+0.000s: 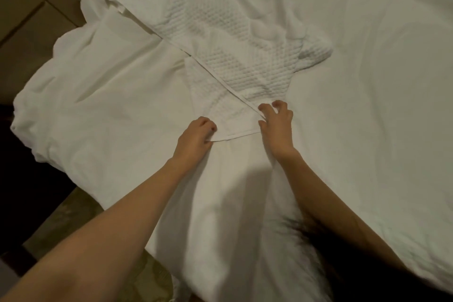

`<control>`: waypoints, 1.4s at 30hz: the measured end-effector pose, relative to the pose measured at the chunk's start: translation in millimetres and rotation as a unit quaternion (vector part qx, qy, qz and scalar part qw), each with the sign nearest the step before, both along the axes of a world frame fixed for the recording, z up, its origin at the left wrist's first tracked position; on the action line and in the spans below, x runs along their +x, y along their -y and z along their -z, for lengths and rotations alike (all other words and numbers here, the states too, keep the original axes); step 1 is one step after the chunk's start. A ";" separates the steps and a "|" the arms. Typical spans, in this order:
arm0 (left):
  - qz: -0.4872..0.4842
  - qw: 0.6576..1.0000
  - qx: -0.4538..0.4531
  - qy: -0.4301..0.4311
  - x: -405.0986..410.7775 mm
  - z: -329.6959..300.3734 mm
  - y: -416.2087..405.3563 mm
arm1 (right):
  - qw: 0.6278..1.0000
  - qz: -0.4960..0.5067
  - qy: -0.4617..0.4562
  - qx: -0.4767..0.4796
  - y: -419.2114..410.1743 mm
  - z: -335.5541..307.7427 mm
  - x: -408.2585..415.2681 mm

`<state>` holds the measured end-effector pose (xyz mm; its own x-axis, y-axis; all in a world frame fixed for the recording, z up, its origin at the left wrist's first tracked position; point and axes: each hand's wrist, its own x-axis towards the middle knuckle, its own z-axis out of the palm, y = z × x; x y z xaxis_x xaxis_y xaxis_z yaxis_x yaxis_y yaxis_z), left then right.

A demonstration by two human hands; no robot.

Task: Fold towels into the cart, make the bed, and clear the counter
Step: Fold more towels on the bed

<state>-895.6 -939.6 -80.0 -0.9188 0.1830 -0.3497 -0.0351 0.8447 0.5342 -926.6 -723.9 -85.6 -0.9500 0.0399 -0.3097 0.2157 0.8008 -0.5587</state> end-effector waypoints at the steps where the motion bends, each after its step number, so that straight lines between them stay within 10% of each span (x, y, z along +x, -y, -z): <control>1: -0.006 1.000 -0.006 -0.016 -0.2 1.4 1.1 | 1.000 0.008 -0.008 0.000 -0.6 0.8 -2.4; 17: -0.141 0.972 0.130 -0.133 13.4 -199.3 11.3 | 0.990 0.089 -0.107 -0.025 -6.5 -171.9 52.2; 27: 0.117 0.967 0.224 0.030 133.3 -277.9 -27.4 | 0.922 0.231 -0.175 -0.257 -20.2 -297.5 183.2; 42: 0.011 0.957 0.134 -0.257 186.3 -321.9 -182.2 | 0.947 0.150 -0.185 -0.216 -144.7 -401.7 269.9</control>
<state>-709.3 -757.4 241.9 -0.9514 0.2248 0.2103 0.3077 0.6723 0.6733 -656.7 -579.2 316.2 -0.9626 0.2710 -0.0061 0.1222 0.4139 -0.9021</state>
